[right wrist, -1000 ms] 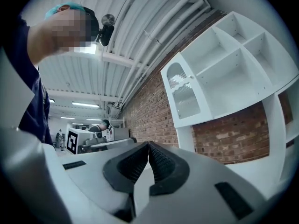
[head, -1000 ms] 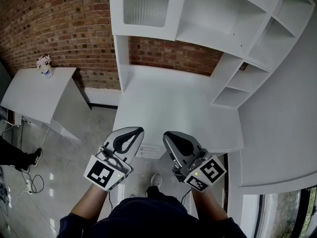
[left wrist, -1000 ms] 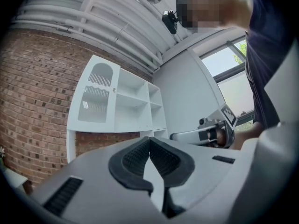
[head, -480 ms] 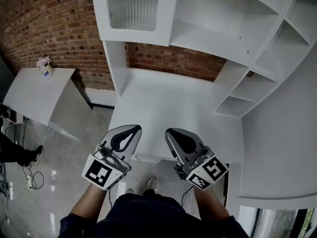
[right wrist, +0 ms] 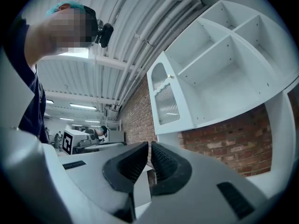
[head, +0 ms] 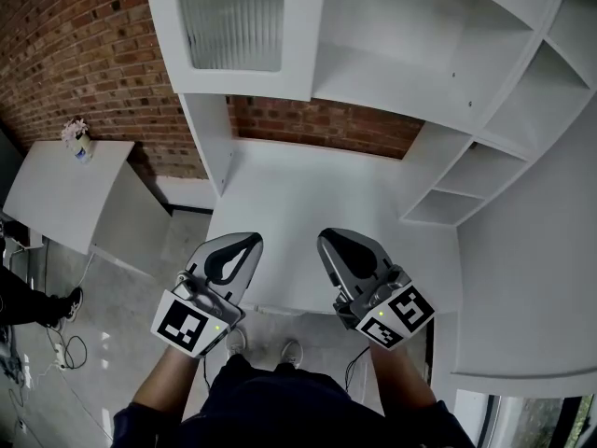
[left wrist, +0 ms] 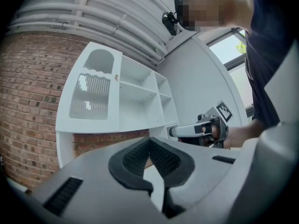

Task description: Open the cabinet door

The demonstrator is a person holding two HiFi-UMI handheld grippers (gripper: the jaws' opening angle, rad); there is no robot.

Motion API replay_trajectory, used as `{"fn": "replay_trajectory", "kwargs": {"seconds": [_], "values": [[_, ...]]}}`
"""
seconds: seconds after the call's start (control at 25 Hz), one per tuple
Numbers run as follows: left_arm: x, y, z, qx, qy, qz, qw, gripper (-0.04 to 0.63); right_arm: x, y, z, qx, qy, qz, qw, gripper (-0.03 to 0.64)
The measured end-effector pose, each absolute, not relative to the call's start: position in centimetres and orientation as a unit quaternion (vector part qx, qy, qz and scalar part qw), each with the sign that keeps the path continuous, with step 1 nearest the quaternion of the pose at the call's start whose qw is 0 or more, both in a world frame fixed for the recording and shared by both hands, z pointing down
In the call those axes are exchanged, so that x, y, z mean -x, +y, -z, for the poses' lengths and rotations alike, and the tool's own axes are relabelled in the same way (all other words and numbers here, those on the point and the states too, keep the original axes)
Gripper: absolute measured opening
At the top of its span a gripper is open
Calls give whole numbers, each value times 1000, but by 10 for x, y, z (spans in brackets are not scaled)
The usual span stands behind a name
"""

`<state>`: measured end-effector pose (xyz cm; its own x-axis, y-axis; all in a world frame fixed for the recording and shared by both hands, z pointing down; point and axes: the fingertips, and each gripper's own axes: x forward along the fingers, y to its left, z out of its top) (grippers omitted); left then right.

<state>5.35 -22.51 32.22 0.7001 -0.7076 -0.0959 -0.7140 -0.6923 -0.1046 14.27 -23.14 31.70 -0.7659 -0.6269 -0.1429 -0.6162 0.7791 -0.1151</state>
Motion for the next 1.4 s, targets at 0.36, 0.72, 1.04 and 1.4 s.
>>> {"fn": "replay_trajectory", "kwargs": {"seconds": [0.36, 0.72, 1.04, 1.4], "values": [[-25, -266, -319, 934, 349, -37, 66, 8, -124, -278, -300, 381, 921, 3, 81, 28], [9, -297, -324, 946, 316, -35, 67, 8, -113, -331, -277, 436, 896, -31, 73, 29], [11, -322, -323, 950, 303, -45, 65, 8, -111, -369, -262, 451, 888, -47, 73, 41], [6, -356, -323, 946, 315, -48, 60, 8, -114, -401, -255, 457, 885, -47, 76, 80]]}}
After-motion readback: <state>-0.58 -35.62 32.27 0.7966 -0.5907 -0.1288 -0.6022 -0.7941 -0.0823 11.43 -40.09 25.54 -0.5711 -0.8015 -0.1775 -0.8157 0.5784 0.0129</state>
